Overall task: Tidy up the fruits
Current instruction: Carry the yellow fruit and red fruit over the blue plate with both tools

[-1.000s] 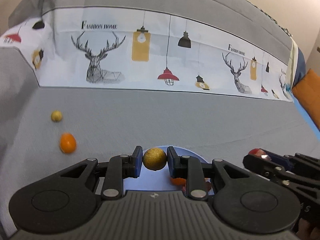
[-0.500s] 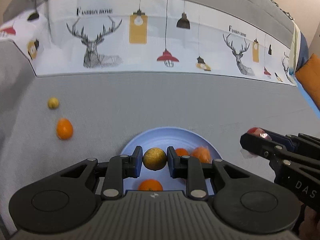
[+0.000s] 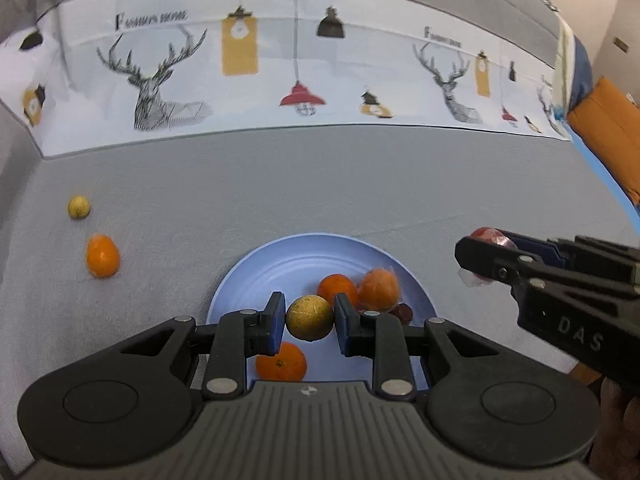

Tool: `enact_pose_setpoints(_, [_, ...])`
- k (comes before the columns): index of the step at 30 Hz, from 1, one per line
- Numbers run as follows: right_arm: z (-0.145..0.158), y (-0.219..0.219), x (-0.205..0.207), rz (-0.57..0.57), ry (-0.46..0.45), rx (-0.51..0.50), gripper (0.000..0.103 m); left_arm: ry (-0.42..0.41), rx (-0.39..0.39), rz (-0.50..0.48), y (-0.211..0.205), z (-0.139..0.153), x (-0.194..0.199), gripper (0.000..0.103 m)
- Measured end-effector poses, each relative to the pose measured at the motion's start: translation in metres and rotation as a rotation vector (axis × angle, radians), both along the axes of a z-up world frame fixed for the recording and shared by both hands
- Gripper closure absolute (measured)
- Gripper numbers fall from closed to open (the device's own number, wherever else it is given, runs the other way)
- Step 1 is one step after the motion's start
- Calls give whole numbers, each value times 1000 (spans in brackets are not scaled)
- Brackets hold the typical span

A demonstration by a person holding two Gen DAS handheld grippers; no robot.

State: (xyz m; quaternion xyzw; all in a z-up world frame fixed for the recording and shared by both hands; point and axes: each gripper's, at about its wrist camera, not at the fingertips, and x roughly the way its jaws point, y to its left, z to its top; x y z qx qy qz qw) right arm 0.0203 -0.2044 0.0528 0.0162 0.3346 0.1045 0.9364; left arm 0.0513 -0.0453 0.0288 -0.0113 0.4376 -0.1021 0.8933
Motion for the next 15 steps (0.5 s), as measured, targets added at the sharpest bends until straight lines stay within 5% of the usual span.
enact_pose_setpoints(8, [24, -9, -14, -11, -47, 77, 76, -59, -16, -3, -3, 11, -8, 74])
enact_pose_setpoints(15, [4, -28, -6, -26, -31, 64, 76, -35, 19, -9, -7, 4, -5, 74])
